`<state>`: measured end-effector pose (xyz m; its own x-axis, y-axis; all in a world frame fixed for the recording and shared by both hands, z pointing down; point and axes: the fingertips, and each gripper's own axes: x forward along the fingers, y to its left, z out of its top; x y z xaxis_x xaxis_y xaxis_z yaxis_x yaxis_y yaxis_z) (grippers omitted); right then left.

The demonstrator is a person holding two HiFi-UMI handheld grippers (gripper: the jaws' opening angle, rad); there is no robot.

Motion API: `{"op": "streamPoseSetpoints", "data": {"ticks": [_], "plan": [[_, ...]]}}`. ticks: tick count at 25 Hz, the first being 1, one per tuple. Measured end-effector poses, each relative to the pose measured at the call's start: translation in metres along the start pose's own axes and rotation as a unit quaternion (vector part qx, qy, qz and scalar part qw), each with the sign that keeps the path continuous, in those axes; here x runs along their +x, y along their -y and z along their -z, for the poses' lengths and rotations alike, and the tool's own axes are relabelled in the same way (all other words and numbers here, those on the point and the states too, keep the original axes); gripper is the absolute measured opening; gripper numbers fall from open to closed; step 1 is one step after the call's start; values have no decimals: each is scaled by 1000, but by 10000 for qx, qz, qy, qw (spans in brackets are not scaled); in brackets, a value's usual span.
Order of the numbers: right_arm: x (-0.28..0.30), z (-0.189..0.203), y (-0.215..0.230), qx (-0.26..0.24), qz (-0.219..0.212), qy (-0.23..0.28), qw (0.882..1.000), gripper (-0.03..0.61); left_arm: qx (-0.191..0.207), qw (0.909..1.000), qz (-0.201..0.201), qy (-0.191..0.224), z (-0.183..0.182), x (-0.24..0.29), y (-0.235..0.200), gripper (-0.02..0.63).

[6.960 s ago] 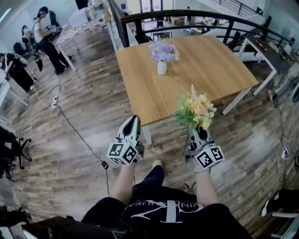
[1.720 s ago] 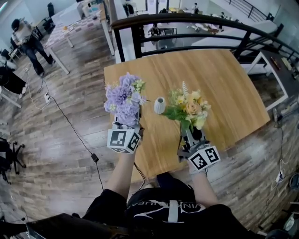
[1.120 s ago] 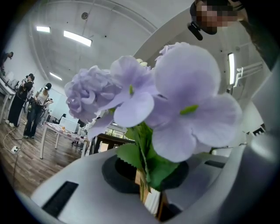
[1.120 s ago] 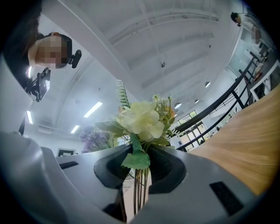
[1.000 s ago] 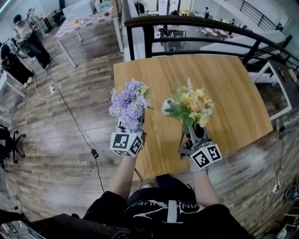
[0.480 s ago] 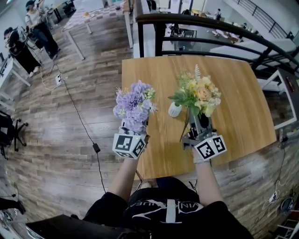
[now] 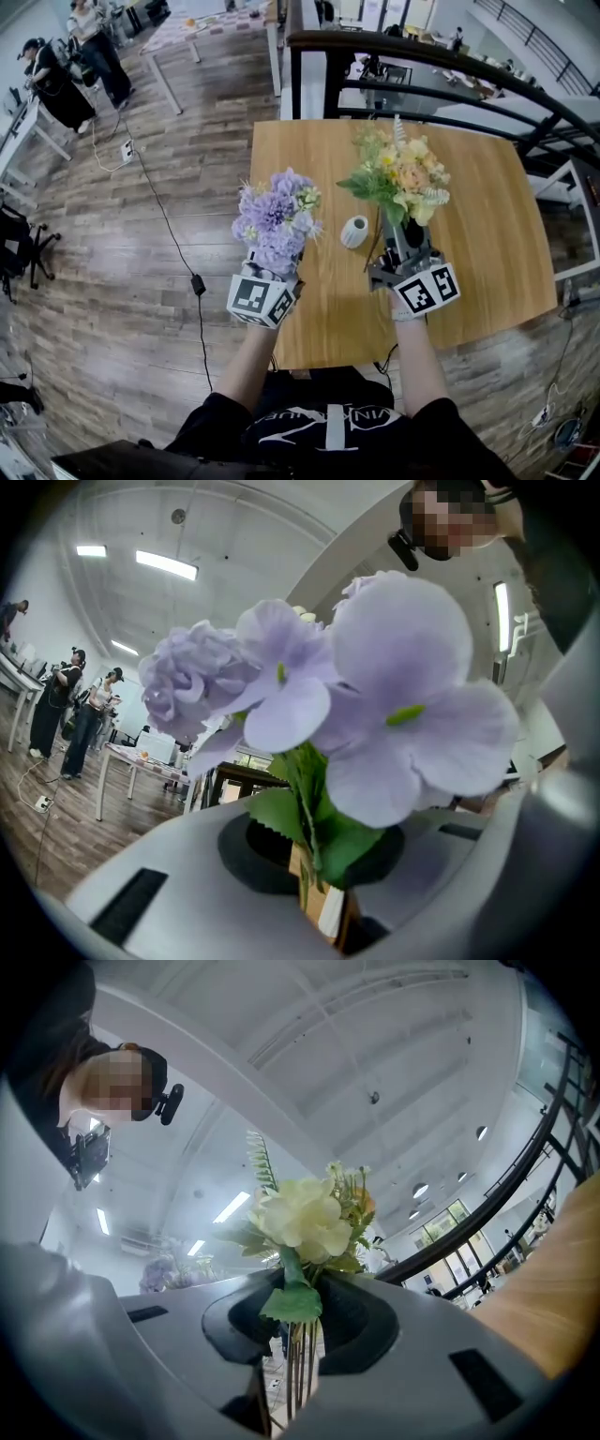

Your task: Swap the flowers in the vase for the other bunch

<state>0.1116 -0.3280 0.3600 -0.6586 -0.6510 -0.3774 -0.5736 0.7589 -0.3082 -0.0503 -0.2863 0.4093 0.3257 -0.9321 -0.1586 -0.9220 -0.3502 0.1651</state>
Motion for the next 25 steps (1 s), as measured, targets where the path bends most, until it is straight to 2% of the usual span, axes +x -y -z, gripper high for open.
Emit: {"op": "streamPoseSetpoints", "data": {"ticks": [8,14,17,25], "plan": [[29,-17,12,-256,344,571,9974,95,-117,9974,693,-149,8,12,-7,54],[47,-25,16,-639,592,746,9934,95,-291,9915,1171,-479,25,28,-12,54],[50,-28,16,-775,691,819,9912,95,-170,9879,1379,-682,33,26,-7,54],[66,-27,19,-1092,678,832,9882,95,-231,9833,1541,-935,42,27,-11,54]]}}
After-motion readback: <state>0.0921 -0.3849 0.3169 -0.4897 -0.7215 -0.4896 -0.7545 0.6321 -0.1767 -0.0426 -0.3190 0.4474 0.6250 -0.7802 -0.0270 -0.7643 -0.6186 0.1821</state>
